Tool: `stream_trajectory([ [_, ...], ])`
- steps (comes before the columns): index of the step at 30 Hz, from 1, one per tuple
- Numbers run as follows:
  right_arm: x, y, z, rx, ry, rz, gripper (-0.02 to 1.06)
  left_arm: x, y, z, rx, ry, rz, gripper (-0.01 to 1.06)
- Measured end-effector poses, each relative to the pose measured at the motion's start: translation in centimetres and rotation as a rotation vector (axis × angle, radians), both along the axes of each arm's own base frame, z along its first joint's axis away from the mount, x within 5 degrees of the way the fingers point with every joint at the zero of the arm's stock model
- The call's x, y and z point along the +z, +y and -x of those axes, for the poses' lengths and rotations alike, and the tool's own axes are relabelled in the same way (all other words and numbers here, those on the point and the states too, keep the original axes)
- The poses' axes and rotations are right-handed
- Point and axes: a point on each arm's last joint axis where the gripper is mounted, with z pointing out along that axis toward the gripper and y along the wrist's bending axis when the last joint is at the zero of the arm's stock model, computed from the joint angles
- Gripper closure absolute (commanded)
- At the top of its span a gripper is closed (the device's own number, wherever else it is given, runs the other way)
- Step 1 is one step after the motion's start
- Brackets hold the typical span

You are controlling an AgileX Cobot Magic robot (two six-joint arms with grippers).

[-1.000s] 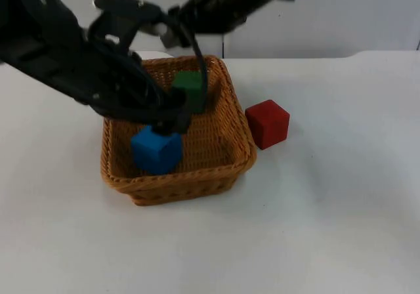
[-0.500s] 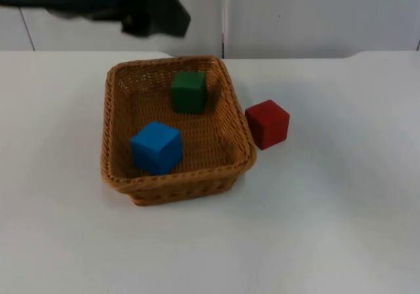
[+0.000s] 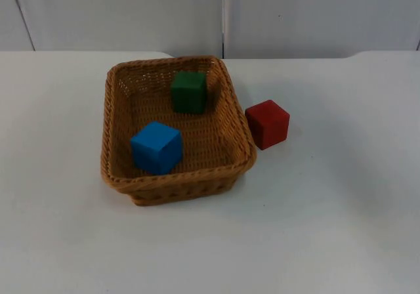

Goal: Pick up one cube with each hand and place exactly two cubes into the same basket, leaving the remaining cube outside.

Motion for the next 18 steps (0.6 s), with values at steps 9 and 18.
stream_trajectory([
  [9, 0.3, -0.4, 0.8, 0.013, 0.033, 0.022, 0.31, 0.5, 0.9, 1.3, 0.026, 0.017, -0.029, 0.16],
  [18, -3.7, -1.0, 1.4, -0.041, 0.087, 0.038, 0.31, -0.4, 2.0, 3.5, 0.051, -0.003, -0.025, 0.16],
])
